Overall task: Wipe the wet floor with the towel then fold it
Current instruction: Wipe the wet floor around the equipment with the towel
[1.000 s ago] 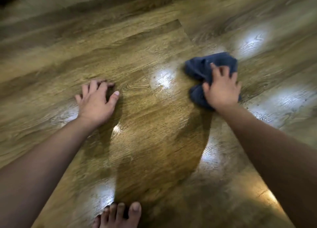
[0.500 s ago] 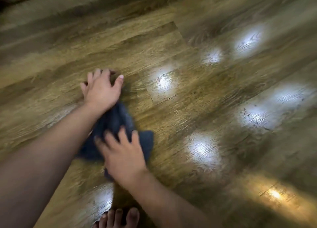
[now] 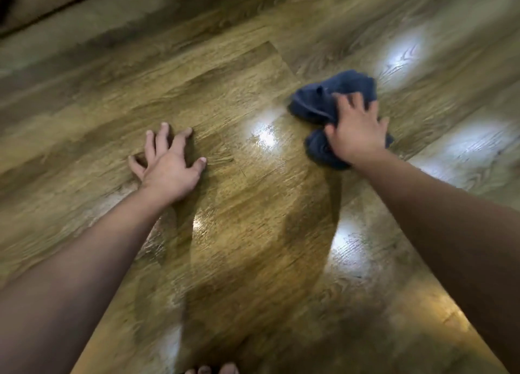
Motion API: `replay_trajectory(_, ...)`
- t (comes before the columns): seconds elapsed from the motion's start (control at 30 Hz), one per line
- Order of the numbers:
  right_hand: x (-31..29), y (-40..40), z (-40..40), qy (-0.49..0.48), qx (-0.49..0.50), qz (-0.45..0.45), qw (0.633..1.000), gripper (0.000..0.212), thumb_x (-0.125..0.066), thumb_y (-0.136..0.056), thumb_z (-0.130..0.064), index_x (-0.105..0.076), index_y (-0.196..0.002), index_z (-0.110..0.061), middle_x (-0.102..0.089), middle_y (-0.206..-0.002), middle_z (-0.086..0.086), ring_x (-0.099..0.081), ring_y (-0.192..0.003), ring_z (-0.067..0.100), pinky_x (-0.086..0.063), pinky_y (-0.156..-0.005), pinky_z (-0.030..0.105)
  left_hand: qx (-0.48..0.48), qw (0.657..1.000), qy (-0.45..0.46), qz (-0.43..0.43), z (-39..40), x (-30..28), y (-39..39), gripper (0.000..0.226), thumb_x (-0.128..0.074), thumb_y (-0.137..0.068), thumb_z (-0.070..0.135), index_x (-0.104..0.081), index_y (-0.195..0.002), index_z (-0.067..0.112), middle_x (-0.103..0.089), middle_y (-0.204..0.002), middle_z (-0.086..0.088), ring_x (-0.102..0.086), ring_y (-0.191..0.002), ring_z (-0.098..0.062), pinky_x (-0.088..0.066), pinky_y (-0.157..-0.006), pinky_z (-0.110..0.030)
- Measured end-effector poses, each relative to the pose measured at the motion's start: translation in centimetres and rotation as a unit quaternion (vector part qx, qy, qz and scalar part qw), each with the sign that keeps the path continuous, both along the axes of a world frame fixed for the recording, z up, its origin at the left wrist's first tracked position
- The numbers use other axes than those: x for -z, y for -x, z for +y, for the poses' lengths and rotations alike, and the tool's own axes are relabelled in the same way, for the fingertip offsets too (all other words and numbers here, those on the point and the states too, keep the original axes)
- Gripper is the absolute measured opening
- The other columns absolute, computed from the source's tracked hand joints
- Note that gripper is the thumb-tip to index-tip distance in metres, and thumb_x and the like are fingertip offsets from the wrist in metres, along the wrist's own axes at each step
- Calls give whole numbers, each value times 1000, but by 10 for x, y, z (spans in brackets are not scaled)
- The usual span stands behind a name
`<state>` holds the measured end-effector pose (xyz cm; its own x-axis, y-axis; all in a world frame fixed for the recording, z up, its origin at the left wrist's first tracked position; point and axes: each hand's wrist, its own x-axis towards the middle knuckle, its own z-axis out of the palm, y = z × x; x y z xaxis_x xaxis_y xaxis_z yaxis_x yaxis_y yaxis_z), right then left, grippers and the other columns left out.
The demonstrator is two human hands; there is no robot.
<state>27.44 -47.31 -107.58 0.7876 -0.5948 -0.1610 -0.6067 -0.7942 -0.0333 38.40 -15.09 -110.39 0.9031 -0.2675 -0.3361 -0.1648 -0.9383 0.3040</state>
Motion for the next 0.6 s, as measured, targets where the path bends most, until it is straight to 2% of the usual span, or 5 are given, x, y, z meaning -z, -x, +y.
replay_trajectory(0.13,3,-20,7,-19,116,-10,993,51,-55,-93,-32,-41,-141,-25,-37,-147,7,-28,-139,42,-23,-108,65,5,999,-8,-40,1,-15,-18,49,-51,-91,60,-48,-136,41,-40,-145,-4,-28,-137,-31,-14,-108,-66)
replay_trajectory(0.27,0,-30,91,-8,133,-18,991,53,-59,-91,-32,-42,-141,-30,-42,-143,1,-36,-132,37,-29,-104,59,-6,999,1,-31,0,-32,-47,52,-39,-95,65,-50,-136,34,-53,-140,-3,-40,-133,-32,-17,-107,-66)
replay_trajectory(0.4,-1,-4,228,-39,-103,-23,994,58,-54,-90,-30,-42,-147,-33,-48,-145,-3,-45,-130,37,-36,-101,59,-9,998,-64,-10,-7,-45,-68,52,-36,-95,66,-64,-123,31,-65,-127,-12,-54,-124,-37,-24,-107,-60)
replay_trajectory(0.5,-8,41,312,-124,-310,39,942,51,-33,-91,-36,-55,-137,-42,-57,-138,-12,-55,-127,31,-47,-100,54,12,997,-74,16,-8,-50,-79,47,-41,-96,60,-68,-120,31,-67,-122,-17,-60,-116,-39,-38,-102,-51)
replay_trajectory(0.6,-13,74,335,-162,-430,57,886,32,-43,-97,-42,-66,-116,-52,-64,-124,-22,-62,-119,17,-54,-94,44,30,998,-15,54,0,-53,-79,42,-46,-99,48,-70,-120,21,-64,-126,-20,-60,-114,-41,-48,-99,-46)
